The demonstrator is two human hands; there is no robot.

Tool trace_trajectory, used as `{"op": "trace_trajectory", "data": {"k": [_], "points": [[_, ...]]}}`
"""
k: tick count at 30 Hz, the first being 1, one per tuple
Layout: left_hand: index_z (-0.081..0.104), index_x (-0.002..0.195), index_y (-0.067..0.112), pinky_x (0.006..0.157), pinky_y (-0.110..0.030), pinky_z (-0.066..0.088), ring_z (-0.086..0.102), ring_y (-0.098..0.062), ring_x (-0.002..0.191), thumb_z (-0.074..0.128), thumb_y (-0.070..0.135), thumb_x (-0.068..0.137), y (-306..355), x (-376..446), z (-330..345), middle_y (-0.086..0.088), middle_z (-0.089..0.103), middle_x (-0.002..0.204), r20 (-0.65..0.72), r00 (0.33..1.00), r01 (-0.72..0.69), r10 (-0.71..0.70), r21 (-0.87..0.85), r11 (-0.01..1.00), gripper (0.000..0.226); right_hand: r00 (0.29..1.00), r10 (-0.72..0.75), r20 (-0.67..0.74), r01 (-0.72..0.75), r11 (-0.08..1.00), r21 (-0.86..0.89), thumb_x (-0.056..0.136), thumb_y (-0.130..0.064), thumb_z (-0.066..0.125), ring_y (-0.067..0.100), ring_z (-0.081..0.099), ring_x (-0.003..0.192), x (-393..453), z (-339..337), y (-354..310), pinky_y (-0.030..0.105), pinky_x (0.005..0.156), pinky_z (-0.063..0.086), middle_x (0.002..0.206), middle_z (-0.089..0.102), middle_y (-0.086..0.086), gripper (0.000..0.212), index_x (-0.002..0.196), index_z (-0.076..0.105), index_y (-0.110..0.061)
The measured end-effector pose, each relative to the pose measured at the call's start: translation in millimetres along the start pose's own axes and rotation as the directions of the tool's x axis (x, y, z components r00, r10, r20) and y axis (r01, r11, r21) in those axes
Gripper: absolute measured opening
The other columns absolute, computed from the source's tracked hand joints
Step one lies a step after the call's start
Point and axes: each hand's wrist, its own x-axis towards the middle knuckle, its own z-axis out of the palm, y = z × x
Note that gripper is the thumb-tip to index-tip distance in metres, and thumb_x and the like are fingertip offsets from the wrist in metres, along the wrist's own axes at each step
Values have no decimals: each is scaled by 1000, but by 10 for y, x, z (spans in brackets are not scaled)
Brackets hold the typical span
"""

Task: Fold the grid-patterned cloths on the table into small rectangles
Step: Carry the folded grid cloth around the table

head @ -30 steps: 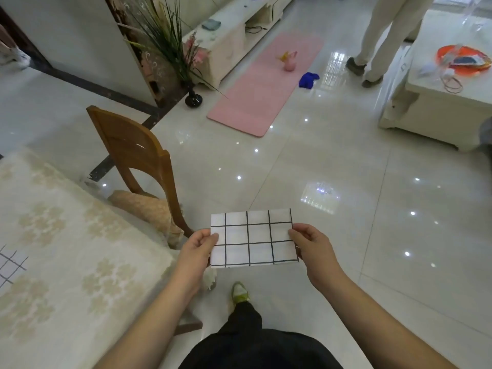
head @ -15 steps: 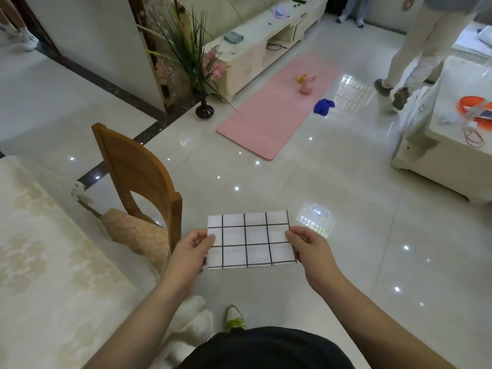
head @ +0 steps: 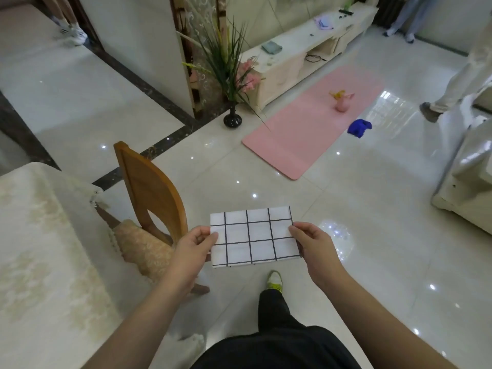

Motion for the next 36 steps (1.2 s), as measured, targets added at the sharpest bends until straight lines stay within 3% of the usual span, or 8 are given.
{"op": "trace_trajectory", "data": {"k": [4,9,13,19,25,30,32,36], "points": [[70,92,16,89,-52,55,67,-36,95,61,19,95,249,435,144,-13,72,93,-57,998,-21,21,-3,1000,10,998,0,60,2,999,-34,88,-17,68,24,63,83,601,83,-249,45,84,54,93,72,14,6,93,72,-17],[67,93,10,71,-30,54,67,-13,75,59,14,96,638,947,391,4,73,75,-123,992,-22,17,-36,999,10,991,30,134,-25,999,-39,90,-14,66,22,66,82,1345,160,-642,37,80,56,89,74,7,7,95,70,-13],[69,91,13,83,-44,53,68,-26,85,61,16,95,871,1327,505,-10,74,89,-169,986,-3,-7,-56,998,10,979,55,198,-40,996,-79,90,-13,66,21,65,78,1872,234,-929,32,73,53,87,74,7,7,95,70,-10],[68,101,11,86,-42,56,70,-28,92,58,16,97,1087,1752,520,-8,75,96,-227,973,21,-40,-87,996,12,961,68,269,-35,992,-125,89,-11,65,19,62,74,2459,496,-1250,33,73,54,84,73,7,6,92,71,-10],[68,102,9,68,-27,53,70,-20,83,58,15,96,1269,2275,350,-5,75,92,-278,959,15,-60,-160,987,13,937,105,332,-46,982,-181,90,-11,65,17,65,72,3000,958,-1477,29,70,53,83,74,5,8,96,69,-7],[65,92,13,45,-13,41,57,-5,54,58,16,96,1421,2840,60,11,64,61,-316,946,-2,-70,-221,975,9,928,111,355,-28,973,-230,90,-11,66,12,59,62,3530,1593,-1667,23,61,49,76,69,1,6,94,68,-8],[66,88,15,49,-16,44,58,-9,61,60,18,95,1529,3038,-104,7,63,65,-339,938,-4,-74,-223,975,10,930,111,352,-21,968,-249,89,-11,67,11,58,60,3713,1888,-1753,23,59,48,74,68,0,2,91,68,-10],[67,91,14,73,-33,53,60,-20,76,60,21,95,1704,3311,-492,-3,62,77,-381,922,-23,-62,-214,977,11,903,125,411,1,956,-293,89,-11,67,15,57,64,4003,2476,-1940,26,62,49,75,68,3,8,95,68,-7]]}}
